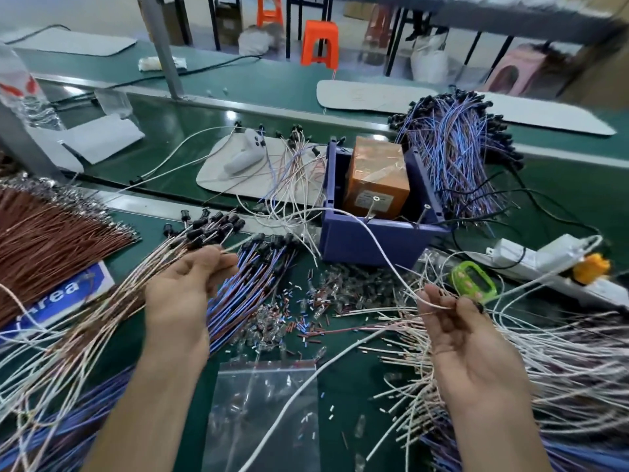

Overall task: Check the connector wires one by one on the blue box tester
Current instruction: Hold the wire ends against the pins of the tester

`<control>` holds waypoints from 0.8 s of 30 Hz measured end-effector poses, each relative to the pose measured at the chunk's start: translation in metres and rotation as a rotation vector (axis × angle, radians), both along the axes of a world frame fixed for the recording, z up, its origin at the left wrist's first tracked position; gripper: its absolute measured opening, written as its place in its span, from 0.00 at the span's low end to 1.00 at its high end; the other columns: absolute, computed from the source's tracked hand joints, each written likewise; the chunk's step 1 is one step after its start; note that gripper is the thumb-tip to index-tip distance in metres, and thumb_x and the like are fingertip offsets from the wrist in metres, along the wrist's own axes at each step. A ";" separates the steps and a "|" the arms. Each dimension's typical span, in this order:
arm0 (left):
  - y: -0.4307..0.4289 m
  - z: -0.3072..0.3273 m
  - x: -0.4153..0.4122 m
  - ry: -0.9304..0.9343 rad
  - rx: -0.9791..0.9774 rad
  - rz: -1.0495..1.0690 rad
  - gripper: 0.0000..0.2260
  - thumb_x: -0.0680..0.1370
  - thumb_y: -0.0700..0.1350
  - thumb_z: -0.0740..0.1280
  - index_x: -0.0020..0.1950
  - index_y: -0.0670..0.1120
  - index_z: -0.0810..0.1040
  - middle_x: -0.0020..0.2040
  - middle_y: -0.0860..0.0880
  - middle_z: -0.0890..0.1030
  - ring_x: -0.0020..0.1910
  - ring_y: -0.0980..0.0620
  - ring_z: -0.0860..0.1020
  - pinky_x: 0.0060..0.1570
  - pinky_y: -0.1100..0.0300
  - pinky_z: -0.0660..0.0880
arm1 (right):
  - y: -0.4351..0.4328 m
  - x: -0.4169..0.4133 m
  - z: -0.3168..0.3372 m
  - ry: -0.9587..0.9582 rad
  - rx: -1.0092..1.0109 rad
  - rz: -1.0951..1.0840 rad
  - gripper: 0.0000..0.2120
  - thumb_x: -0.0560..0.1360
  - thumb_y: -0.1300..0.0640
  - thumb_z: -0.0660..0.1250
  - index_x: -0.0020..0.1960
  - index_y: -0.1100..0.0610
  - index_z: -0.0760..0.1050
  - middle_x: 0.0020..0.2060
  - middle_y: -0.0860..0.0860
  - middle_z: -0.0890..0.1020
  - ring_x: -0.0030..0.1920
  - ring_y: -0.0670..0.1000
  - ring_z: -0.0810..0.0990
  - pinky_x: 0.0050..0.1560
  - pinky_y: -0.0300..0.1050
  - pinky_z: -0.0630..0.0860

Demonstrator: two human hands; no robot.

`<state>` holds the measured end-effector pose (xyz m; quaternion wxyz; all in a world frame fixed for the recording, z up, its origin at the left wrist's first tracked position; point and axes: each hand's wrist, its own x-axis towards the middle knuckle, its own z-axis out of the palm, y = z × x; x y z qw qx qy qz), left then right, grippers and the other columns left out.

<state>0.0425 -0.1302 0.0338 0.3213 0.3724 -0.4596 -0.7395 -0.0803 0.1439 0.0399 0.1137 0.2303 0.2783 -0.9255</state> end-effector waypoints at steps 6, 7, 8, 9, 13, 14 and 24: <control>0.056 0.016 -0.014 -0.081 -0.699 -0.471 0.05 0.78 0.48 0.74 0.43 0.55 0.81 0.56 0.63 0.85 0.57 0.63 0.82 0.55 0.68 0.78 | -0.008 0.017 0.021 -0.087 0.147 0.140 0.05 0.82 0.65 0.61 0.51 0.64 0.75 0.43 0.64 0.85 0.49 0.61 0.87 0.43 0.53 0.85; 0.061 0.017 -0.012 -0.072 -0.715 -0.570 0.05 0.78 0.47 0.74 0.43 0.55 0.81 0.58 0.64 0.84 0.60 0.63 0.81 0.58 0.65 0.77 | -0.010 0.020 0.023 -0.088 0.120 0.160 0.05 0.82 0.66 0.61 0.51 0.64 0.75 0.42 0.64 0.85 0.49 0.61 0.87 0.42 0.53 0.85; 0.065 0.018 -0.008 -0.071 -0.723 -0.673 0.04 0.76 0.47 0.73 0.42 0.55 0.81 0.61 0.66 0.83 0.64 0.64 0.78 0.62 0.62 0.76 | -0.013 0.023 0.025 -0.088 0.106 0.179 0.05 0.82 0.66 0.61 0.51 0.64 0.75 0.41 0.63 0.85 0.48 0.62 0.87 0.42 0.53 0.85; 0.068 0.020 -0.005 -0.082 -0.748 -0.781 0.04 0.76 0.48 0.72 0.42 0.56 0.81 0.63 0.67 0.81 0.69 0.65 0.74 0.65 0.59 0.73 | -0.015 0.024 0.026 -0.084 0.099 0.199 0.05 0.82 0.66 0.61 0.50 0.64 0.75 0.39 0.62 0.84 0.48 0.61 0.87 0.41 0.53 0.85; 0.074 0.028 0.007 -0.097 -0.800 -1.127 0.03 0.75 0.53 0.71 0.42 0.57 0.81 0.66 0.71 0.77 0.74 0.69 0.65 0.71 0.58 0.61 | -0.018 0.034 0.029 -0.053 0.174 0.294 0.06 0.83 0.65 0.60 0.49 0.63 0.75 0.36 0.61 0.82 0.45 0.63 0.87 0.40 0.53 0.85; 0.076 0.030 0.008 -0.102 -0.757 -1.157 0.03 0.75 0.53 0.71 0.42 0.57 0.81 0.66 0.71 0.77 0.73 0.70 0.67 0.71 0.58 0.61 | -0.019 0.035 0.031 -0.058 0.170 0.302 0.06 0.83 0.65 0.60 0.49 0.64 0.75 0.35 0.62 0.82 0.46 0.64 0.87 0.40 0.53 0.85; 0.098 0.013 0.000 -0.187 -0.519 -1.003 0.07 0.81 0.51 0.68 0.43 0.54 0.77 0.67 0.70 0.76 0.71 0.69 0.70 0.73 0.48 0.68 | -0.025 0.039 0.041 0.015 0.197 -0.012 0.06 0.82 0.67 0.61 0.47 0.64 0.74 0.38 0.62 0.84 0.48 0.63 0.87 0.44 0.52 0.85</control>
